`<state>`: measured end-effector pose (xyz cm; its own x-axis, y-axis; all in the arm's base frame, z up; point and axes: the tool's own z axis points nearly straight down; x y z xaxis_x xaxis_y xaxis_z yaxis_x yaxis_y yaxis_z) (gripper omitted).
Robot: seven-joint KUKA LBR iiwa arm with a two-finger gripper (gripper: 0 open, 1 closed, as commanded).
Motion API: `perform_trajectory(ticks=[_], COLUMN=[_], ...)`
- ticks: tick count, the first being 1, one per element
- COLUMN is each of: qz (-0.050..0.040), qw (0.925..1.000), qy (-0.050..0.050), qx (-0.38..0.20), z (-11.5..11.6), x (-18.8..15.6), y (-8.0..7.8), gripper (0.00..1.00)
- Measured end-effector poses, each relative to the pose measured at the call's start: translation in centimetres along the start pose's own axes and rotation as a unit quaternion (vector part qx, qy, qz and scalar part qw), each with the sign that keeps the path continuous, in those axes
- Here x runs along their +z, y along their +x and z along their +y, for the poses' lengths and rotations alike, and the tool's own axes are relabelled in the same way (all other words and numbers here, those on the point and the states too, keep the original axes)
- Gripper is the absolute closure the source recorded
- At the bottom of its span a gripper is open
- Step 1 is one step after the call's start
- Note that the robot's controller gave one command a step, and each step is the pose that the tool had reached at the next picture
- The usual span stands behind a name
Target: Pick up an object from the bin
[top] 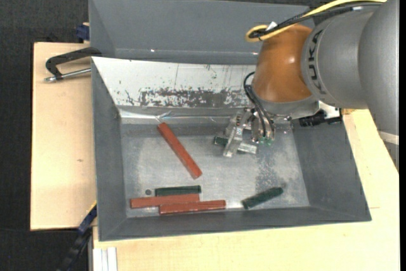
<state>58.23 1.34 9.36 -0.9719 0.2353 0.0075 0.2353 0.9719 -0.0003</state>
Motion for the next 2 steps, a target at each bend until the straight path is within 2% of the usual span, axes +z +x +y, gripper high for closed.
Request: perform_trajectory(ticks=[2], qz=[-0.0081], qw=[1.0000], qy=[-0.002], qx=[0.000], z=[0.1], x=[-3.6], y=[-0.4], gripper=[1.00])
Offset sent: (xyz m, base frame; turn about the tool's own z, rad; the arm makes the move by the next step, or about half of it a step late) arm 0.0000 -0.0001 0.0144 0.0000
